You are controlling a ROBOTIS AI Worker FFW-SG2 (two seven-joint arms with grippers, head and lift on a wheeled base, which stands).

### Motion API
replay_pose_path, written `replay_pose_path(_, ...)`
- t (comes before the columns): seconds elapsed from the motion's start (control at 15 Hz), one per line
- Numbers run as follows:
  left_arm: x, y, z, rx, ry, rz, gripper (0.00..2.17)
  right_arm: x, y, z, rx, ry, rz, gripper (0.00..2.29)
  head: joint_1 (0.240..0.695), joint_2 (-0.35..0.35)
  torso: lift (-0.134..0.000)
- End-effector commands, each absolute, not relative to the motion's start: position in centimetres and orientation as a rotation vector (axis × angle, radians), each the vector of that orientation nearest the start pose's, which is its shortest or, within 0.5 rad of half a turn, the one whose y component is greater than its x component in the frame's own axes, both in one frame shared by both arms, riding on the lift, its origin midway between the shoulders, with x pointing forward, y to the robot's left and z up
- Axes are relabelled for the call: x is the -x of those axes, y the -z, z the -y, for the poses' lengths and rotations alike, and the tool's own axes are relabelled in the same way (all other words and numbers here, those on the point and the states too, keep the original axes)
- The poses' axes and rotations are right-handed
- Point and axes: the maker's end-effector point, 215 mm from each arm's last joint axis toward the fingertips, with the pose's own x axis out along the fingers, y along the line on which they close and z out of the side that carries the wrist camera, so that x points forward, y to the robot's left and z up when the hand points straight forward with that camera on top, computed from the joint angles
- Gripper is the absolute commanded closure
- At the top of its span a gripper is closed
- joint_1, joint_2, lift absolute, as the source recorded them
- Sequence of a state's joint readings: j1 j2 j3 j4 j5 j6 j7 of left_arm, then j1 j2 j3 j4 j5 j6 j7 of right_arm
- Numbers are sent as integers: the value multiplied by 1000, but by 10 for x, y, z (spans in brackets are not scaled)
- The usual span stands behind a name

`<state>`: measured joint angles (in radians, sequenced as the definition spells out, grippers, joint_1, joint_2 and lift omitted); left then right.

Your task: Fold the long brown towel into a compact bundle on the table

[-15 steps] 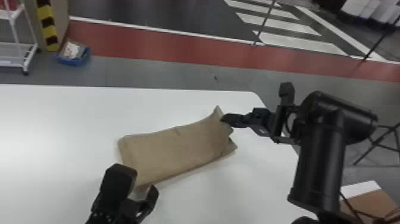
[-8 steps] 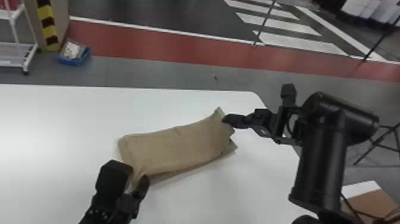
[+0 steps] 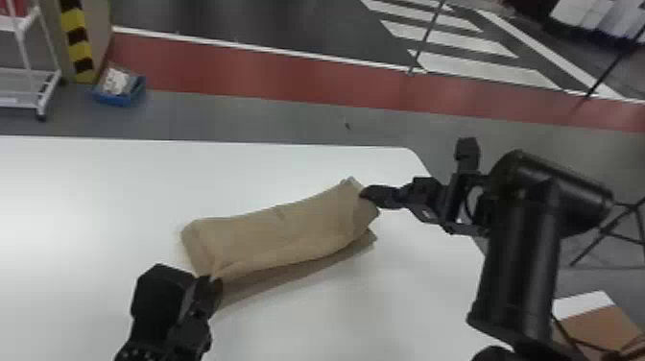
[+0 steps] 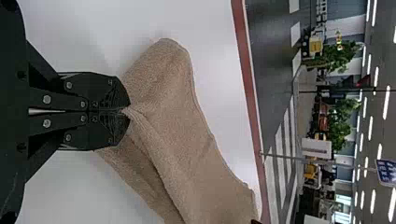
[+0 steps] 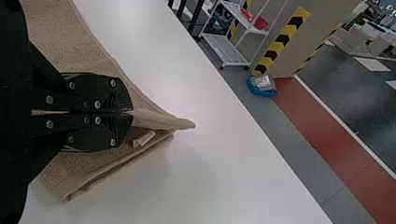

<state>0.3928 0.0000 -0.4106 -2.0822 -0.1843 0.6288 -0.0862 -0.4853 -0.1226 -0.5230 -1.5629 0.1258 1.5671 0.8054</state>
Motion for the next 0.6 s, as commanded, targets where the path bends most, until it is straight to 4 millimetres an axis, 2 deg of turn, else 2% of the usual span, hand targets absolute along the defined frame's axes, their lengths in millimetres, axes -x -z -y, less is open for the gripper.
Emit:
replay_pose_path(0.0, -401, 429, -3, -66, 431, -445, 1433, -548, 383, 337, -730, -218, -852, 1156, 695, -350, -125)
replay_pose_path(0.27, -402, 426, -10, -38, 410, -415, 1433, -543, 391, 336, -734, -214, -870, 1156, 695, -350, -125)
replay_pose_path(0.53, -400, 426, -12, -25, 405, -402, 1433, -540, 396, 343, -743, -198, -875, 1156, 695, -350, -125)
